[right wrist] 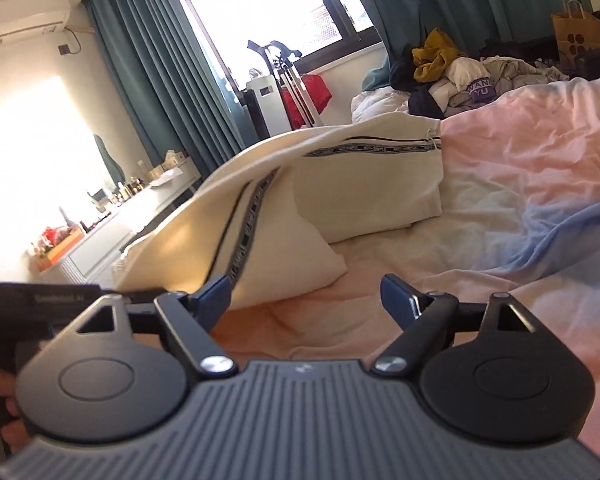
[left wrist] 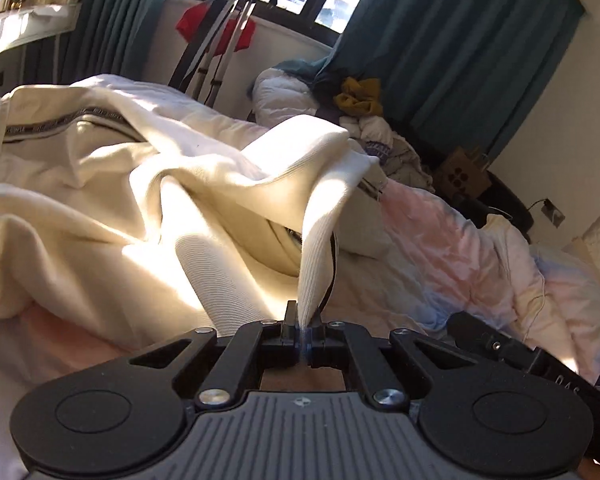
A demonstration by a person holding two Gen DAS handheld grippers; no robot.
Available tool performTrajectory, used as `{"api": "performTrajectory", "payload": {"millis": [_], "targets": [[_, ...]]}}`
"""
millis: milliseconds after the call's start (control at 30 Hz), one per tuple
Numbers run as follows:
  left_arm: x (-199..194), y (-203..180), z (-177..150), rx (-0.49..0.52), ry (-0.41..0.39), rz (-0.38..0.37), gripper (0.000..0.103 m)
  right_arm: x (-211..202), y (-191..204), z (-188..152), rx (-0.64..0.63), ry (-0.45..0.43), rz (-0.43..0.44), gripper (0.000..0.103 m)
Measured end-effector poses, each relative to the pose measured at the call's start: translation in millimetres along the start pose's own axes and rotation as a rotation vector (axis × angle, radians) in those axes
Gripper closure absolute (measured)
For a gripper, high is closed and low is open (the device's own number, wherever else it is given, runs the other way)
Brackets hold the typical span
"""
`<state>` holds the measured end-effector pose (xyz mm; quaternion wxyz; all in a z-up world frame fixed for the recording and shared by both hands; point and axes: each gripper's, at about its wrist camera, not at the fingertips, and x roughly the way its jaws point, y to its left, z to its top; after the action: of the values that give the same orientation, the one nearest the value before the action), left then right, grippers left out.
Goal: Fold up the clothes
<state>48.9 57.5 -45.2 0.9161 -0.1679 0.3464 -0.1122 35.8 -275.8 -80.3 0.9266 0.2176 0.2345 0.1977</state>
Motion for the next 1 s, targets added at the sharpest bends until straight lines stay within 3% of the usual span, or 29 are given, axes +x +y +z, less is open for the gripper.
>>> {"api": "performTrajectory", "payload": {"millis": [67,200,400,633,833,933,1000], "targets": [[-2,8,-3,-0.025,0.006,0.005,0.101,5,-1,7,0.051,0.012,0.021,0.027],[-4,22,1,-0.051,-0.013,-0.014,0.100,34,-11,37,0.160,0.023,0.004,0.028],[7,33,7,-0.041,-0.012,-0.034,0.100,119,-37,98,0.336,0.035,-0.062,0.028],[9,46,13,0.000,-0.029,-0.107,0.100,232,-50,156,0.238,0.030,-0.270,0.029],[30,67,13,-0.032,0.016,-0.228,0.100,301,-76,171,0.198,0.042,-0.420,0.033],[37,75,12,-0.046,0.032,-0.288,0.100,322,-88,174,0.211,0.024,-0.434,0.042],[42,80,12,-0.060,0.039,-0.316,0.100,325,-91,172,0.220,0.006,-0.416,0.060]]}}
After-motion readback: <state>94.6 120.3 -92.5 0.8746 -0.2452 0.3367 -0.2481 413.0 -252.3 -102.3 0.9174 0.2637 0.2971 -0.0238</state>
